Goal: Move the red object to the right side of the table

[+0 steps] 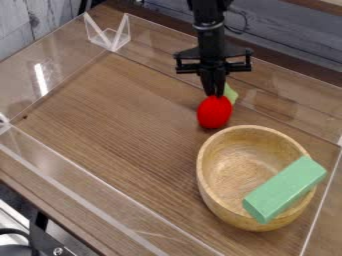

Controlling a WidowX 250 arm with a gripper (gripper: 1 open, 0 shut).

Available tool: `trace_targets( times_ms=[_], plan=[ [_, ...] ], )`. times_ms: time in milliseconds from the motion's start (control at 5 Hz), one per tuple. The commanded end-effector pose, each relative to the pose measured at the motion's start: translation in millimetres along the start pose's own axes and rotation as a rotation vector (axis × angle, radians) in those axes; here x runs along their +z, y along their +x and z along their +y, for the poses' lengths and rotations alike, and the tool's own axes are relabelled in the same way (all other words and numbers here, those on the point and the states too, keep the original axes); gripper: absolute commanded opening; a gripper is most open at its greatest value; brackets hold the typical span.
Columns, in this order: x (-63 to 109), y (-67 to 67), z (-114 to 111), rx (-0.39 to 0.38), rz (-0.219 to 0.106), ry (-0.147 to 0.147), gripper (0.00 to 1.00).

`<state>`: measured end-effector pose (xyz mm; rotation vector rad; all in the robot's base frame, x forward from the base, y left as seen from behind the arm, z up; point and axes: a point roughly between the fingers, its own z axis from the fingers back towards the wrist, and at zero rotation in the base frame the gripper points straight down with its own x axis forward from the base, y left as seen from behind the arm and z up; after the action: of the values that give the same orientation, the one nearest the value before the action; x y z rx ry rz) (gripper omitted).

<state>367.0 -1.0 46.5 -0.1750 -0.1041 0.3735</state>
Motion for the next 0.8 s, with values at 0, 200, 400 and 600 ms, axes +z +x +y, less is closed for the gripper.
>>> trace_targets(
  times_ms=[0,200,400,600],
  plan=[
    [-0.2,-3.7,-11.4,-0.037,-0.024,-0.008,0.0],
    [0.1,-2.6,-10.3,-0.008,-0.025,0.002,1.0],
    [1.7,-1.0,-8.2,0.027,-0.025,0.013,1.0],
    [-4.7,-3.7,-14.6,-0.002,-0.017,0.015,1.0]
  ],
)
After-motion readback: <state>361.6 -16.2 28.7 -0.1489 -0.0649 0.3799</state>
